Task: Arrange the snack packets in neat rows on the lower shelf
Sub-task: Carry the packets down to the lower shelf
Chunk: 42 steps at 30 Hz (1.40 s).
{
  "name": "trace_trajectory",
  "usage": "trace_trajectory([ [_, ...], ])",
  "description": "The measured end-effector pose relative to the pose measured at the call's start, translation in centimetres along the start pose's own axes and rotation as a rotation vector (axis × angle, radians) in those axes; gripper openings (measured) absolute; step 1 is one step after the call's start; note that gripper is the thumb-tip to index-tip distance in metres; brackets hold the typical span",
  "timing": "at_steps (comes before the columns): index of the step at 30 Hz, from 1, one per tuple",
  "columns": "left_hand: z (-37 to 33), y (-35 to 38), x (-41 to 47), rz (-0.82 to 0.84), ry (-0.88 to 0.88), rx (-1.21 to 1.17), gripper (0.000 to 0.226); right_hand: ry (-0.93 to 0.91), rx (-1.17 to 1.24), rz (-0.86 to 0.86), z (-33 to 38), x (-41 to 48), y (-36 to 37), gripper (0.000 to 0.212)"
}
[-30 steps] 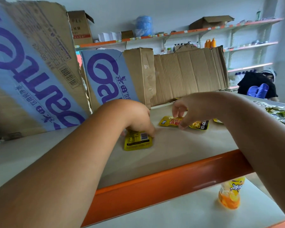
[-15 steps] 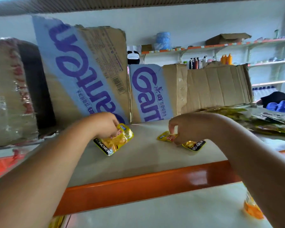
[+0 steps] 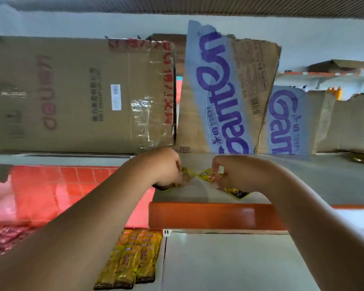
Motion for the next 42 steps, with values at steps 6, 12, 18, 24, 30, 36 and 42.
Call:
trace_trajectory([
  [6,10.5,0.0,-3.4,-0.126,-0.055,-0.209,0.031,-0.060,0.048,-0.051,10.3,1.6,1.6,0.028],
  [12,19.3,1.2,-7.4,-0.333,-0.145,-0.327,0.030,-0.106,0.025,-0.097,18.7,2.7,3.2,0.026],
  [18,25.7,4.4,-10.8,-0.504,-0.252,-0.455,0.027,-0.200,-0.008,-0.214,25.2,3.9,7.2,0.028],
  [24,29.5,10.3,-13.7,-0.528,-0.381,-0.462,0.031,-0.252,0.250,-0.209,26.4,5.7,17.6,0.041],
  [30,30.2,17.2,-13.8,-0.503,-0.476,-0.486,0.042,-0.132,0.457,-0.113,22.8,7.6,25.4,0.041],
  [36,29.5,22.8,-13.2,-0.538,-0.453,-0.382,0.046,-0.122,0.512,-0.184,20.5,8.1,29.2,0.048],
  [42,30.6,27.9,-12.2,-0.488,-0.417,-0.371,0.051,0.003,0.485,-0.204,18.9,8.4,34.0,0.052],
])
Point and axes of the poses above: each hand's wrist, its own x-axis towards the middle knuckle, its own y-axis out of the palm, z = x × y, the point moved 5 cm from there along x, towards the middle knuckle, and after that the axes turned 2 degrees about x, right-handed, at the moved point
